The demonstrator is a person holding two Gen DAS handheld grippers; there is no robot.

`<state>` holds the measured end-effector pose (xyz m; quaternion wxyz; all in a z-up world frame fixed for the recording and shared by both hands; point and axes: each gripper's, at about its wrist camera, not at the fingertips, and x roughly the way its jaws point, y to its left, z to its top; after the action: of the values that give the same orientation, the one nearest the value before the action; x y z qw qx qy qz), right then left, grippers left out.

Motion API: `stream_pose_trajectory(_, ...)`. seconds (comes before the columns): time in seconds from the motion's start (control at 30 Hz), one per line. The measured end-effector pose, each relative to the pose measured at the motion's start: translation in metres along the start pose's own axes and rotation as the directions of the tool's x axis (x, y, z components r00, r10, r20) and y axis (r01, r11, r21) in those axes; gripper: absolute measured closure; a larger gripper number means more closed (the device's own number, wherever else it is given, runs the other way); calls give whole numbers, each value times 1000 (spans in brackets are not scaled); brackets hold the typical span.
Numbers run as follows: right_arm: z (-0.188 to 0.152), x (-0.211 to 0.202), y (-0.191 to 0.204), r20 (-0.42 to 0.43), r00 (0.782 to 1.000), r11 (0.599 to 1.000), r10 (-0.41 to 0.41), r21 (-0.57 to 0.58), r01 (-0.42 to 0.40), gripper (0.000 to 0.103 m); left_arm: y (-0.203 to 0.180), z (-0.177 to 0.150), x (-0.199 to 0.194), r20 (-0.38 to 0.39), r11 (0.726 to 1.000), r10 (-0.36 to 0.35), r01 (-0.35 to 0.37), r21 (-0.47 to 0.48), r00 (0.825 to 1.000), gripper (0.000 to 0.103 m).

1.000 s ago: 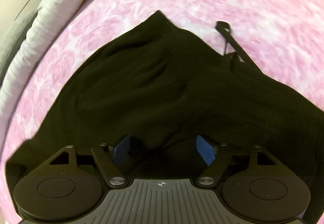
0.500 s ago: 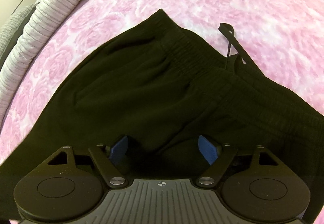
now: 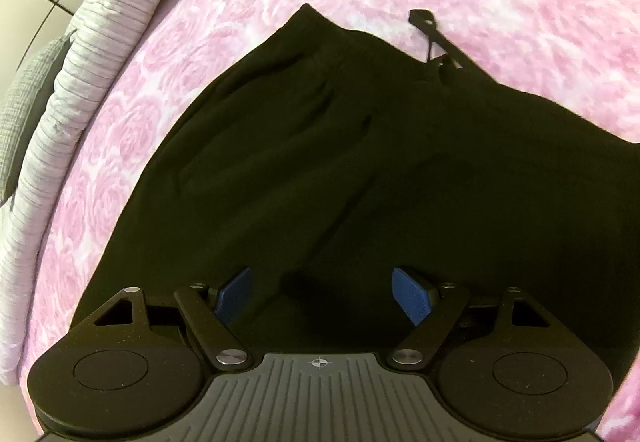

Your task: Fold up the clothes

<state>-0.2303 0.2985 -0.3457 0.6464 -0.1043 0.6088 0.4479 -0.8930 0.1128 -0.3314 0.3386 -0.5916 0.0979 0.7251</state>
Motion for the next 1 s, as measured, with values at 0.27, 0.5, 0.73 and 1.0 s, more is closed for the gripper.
stream_pose_trajectory(0.27,-11,-34,-23,43,999,994,-14,-108,19,23,-39,-39,-19,53,977,-83,71,203,995,77)
stream_pose_trajectory(0.5,-18,-54,-99,-16,979,965,-203,-171,197,23,-61,-110,-25,-58,961,-71,84,264,996,77)
stream_pose_trajectory(0.73,-23,-104,-163,-36,991,990,-128,-72,125,23,-118,-193,-37,-196,915,-42,116,385,980,77)
stream_pose_trajectory(1.0,-36,-133,-152,-64,998,990,14,-142,-23,23,-221,-272,-56,-323,795,-109,278,540,940,77)
